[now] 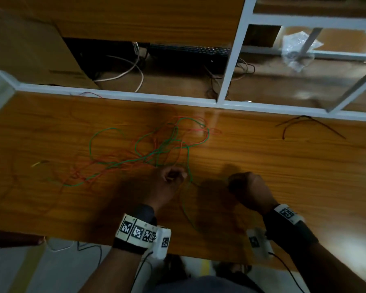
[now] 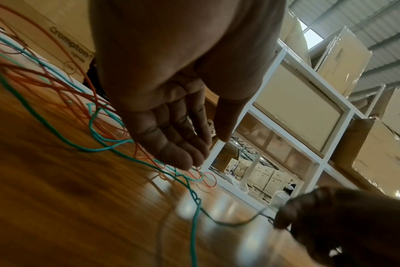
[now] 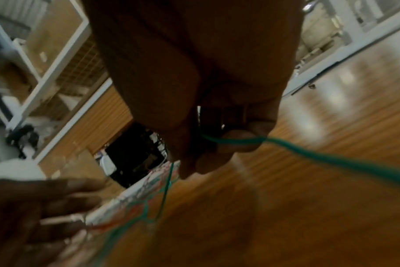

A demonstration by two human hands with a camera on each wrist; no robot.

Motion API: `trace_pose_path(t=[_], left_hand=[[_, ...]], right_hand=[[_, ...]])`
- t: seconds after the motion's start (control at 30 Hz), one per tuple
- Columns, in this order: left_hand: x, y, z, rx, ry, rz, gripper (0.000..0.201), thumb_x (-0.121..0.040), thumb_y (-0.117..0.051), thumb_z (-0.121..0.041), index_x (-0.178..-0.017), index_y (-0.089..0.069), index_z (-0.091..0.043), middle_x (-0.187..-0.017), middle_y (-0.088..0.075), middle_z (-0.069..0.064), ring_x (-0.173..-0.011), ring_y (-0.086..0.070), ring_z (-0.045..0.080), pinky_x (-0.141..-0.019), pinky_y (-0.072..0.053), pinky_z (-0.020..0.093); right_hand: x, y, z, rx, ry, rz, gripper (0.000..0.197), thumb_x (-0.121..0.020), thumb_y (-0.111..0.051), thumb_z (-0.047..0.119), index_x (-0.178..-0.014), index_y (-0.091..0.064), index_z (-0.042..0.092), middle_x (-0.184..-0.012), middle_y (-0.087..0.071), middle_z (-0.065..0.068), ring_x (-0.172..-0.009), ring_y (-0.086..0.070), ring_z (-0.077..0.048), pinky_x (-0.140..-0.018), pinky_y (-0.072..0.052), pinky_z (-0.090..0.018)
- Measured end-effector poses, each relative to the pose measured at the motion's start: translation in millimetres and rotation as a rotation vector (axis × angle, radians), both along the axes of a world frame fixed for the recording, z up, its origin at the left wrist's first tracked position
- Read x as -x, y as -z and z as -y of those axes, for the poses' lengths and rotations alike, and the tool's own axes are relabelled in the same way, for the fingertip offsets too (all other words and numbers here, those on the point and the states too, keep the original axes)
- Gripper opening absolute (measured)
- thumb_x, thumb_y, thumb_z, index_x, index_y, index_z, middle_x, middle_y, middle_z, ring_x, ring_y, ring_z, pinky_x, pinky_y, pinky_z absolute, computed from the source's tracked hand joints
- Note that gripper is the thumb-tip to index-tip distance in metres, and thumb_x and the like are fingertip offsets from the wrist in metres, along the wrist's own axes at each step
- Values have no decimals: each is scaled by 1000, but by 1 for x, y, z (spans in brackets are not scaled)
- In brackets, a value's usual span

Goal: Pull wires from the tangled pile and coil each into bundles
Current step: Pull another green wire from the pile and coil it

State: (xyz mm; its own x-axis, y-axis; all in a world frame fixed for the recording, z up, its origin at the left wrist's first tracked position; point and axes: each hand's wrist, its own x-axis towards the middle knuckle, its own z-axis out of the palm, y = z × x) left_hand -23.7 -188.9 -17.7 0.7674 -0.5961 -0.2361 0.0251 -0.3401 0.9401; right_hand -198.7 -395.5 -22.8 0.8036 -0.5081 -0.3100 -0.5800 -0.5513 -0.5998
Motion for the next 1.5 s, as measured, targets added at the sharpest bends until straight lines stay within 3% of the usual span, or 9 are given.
trace_pose_path(t=[0.27,0.4,0.5,0.63,0.77,1.07,1.3,1.4,1.5], left_hand=[[1,-19,40,-264,567,539,80,-76,-78,-55,-146,-40,-45,-157,-32,-10,-144,-23,10,-107,-13,14],[-4,-9,49,-349,536,607,82,-72,-69,-70,-144,-41,-42,-154,-35,-12,-140,-24,11,-103,-12,17],[-14,-3,45,-128,429,403,50,-81,-75,-36,-124,-62,-15,-127,-56,-4,-108,-50,1,-94,-31,17],[-22,-10,43,16,232,498,7,-91,-64,-8,-97,-67,-10,-80,-60,-13,-74,-56,-12,-63,-36,14],[-32,-30,56,-101,85,717,16,-90,-57,-25,-102,-66,-28,-97,-70,-2,-91,-65,20,-76,-50,33],[-43,-61,38,-343,503,419,89,-77,-85,-29,-152,-37,-22,-154,-42,6,-139,-41,26,-108,-36,32],[-84,-57,-73,-234,125,447,58,-77,-84,-27,-132,-63,-21,-115,-69,-5,-99,-60,-2,-87,-47,10],[-102,-48,-119,-240,-154,460,39,-81,-81,-21,-118,-71,-24,-104,-74,-7,-89,-64,-1,-80,-53,17],[-118,-22,-162,-397,-324,509,31,-80,-79,-20,-110,-74,-27,-103,-75,-3,-95,-69,13,-81,-55,27]], right_hand=[[-10,-103,-3,-336,48,481,35,-100,-65,25,-76,-74,1,-57,-58,-15,-48,-41,-17,-48,-32,-29],[-4,-146,21,-439,242,735,22,-96,-66,22,-88,-80,7,-58,-48,-10,-47,-34,-14,-46,-23,-24],[10,-162,40,-430,339,820,26,-94,-66,31,-92,-79,8,-62,-44,-13,-53,-32,-22,-51,-20,-36],[13,-140,47,-2,287,415,42,-86,-71,52,-113,-75,19,-91,-71,-11,-76,-62,-32,-65,-49,-42],[-1,-113,22,404,113,149,88,-82,-80,50,-156,-39,24,-145,-50,-16,-129,-45,-42,-103,-43,-54],[-69,-64,6,349,-346,-226,91,-79,-82,27,-155,-33,38,-141,-58,-4,-115,-61,-28,-79,-57,-41],[-74,-90,-11,1,-636,-65,134,-47,-90,76,-149,-3,69,-162,4,33,-145,-2,4,-119,-20,-34],[-114,-116,-59,18,-737,77,107,-53,-77,88,-144,-23,70,-154,-13,42,-140,-12,13,-112,-18,-15],[-166,-102,-95,78,-683,141,58,-82,-81,53,-134,-56,48,-145,-52,20,-132,-47,-3,-101,-38,-19]])
